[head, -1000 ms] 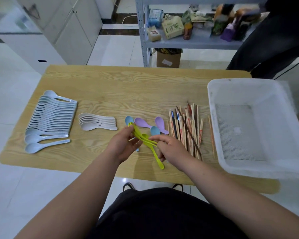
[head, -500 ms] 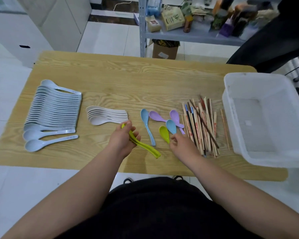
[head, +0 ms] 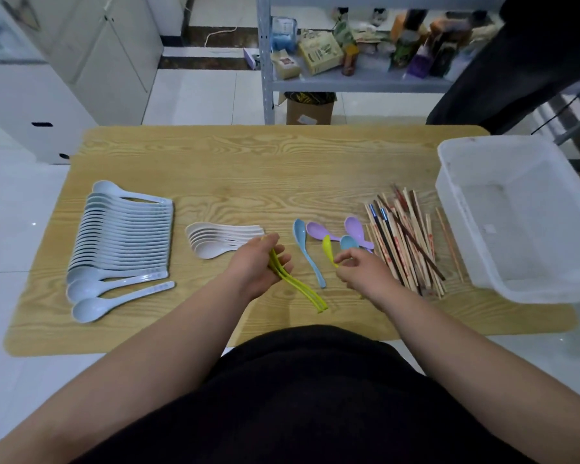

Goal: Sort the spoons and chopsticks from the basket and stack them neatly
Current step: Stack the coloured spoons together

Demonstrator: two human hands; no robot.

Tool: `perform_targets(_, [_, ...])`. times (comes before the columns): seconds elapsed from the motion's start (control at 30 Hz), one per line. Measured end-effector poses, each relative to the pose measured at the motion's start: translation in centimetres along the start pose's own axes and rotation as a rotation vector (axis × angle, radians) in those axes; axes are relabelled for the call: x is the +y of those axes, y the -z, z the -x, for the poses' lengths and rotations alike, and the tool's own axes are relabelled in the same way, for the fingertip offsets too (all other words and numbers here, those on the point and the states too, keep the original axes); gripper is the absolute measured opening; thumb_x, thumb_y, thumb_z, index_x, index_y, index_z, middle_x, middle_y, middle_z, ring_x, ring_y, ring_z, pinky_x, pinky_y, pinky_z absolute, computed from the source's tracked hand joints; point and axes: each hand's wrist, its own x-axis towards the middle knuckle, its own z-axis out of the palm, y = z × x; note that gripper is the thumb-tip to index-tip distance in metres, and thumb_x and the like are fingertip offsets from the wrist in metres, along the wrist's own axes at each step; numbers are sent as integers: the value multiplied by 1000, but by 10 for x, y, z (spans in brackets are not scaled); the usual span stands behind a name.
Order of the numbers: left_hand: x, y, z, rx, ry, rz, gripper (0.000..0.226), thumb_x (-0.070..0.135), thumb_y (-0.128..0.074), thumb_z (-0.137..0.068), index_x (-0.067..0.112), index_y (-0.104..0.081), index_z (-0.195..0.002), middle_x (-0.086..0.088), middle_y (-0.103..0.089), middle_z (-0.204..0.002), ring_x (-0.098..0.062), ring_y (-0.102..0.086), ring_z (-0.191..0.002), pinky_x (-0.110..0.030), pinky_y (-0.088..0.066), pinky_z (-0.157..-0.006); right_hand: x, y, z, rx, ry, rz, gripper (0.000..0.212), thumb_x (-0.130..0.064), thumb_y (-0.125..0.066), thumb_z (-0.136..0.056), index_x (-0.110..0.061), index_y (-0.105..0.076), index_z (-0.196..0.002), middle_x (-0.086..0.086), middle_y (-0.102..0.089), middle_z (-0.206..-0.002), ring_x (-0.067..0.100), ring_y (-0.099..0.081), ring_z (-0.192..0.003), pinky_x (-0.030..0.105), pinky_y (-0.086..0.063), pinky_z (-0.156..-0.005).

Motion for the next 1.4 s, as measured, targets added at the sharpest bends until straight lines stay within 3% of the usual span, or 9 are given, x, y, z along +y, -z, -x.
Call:
perform_targets(0.2, [11, -14, 13, -111, -27, -33, 22, 21, -53, -103, 0, -60, -107, -20, -64, -104, -32, -70, -87, -46, -59, -72, -49, -12, 42, -215, 121, -369, 20, -5, -75, -87, -17, -71, -103, 5, -68, -85, 22, -71, -78, 40, -59, -74])
perform_targets(0.33, [10, -16, 20, -133, -94, -61, 26, 24, -46, -106, -1, -55, -108, -9, -74, -71, -23, -74, -67, -45, -58, -74, -58, -17, 58, -317, 49, -504, 20, 0, -65, -94, -8, -67, -112, 14, -72, -110, 33, -74, -90, 41, -62, -69])
perform_targets(0.4, [8, -13, 23, -129, -109, -54, 27, 23, -47, -106, -2, -52, -116, -10, -73, -75, -23, -75, -70, -44, -59, -71, -59, -19, 64, -337, 25, -529, 23, 0, -61, -96, -6, -65, -118, 9, -70, -120, 34, -74, -92, 38, -62, -63])
perform_targets(0.6, [-1, -13, 35, -68, -79, -23, 22, 26, -48, -106, 7, -58, -100, -9, -61, -90, -22, -63, -80, -40, -59, -70, -54, -31, 77, -318, -22, -448, 19, -12, -61, -99, -16, -67, -116, 6, -72, -112, 25, -75, -79, 27, -52, -50])
perform_targets(0.7, [-5, -11, 35, -48, -95, -13, 14, 21, -50, -105, 10, -57, -104, -8, -58, -91, -21, -60, -79, -39, -59, -67, -45, -32, 80, -350, 0, -425, 27, -15, -70, -94, -20, -66, -120, 7, -73, -111, 28, -75, -87, 29, -53, -56])
perform_targets(0.8, [-9, -8, 31, -42, -122, -41, 10, 20, -50, -104, 15, -55, -111, -7, -57, -95, -24, -62, -86, -49, -56, -81, -37, -29, 79, -342, 34, -338, 31, -9, -71, -92, -24, -68, -119, 10, -73, -103, 30, -74, -96, 37, -58, -67])
perform_targets(1.1, [0, -15, 27, 49, -161, 25, 5, 10, -54, -98, 13, -58, -99, -9, -59, -96, -26, -62, -88, -45, -57, -77, -42, -19, 58, -472, -8, -311, 33, -16, -65, -98, -31, -64, -127, 8, -75, -103, 23, -72, -77, 32, -55, -65])
perform_targets(1.23, [10, -19, 22, 92, -160, 123, 7, 9, -52, -96, 10, -56, -90, -9, -57, -84, -23, -58, -76, -43, -54, -76, -48, -13, 44, -578, -114, -360, 26, -22, -55, -104, -12, -61, -127, 8, -66, -88, 13, -48, -55, 25, -41, -52])
perform_targets(1.4, [8, -32, 17, 130, -151, 122, 7, 4, -51, -93, 10, -53, -89, -7, -51, -72, -18, -53, -63, -36, -53, -67, -45, -11, 23, -625, -209, -313, 51, -50, -47, -103, -6, -67, -121, -1, -52, -71, 10, -35, -51, 24, -29, -50])
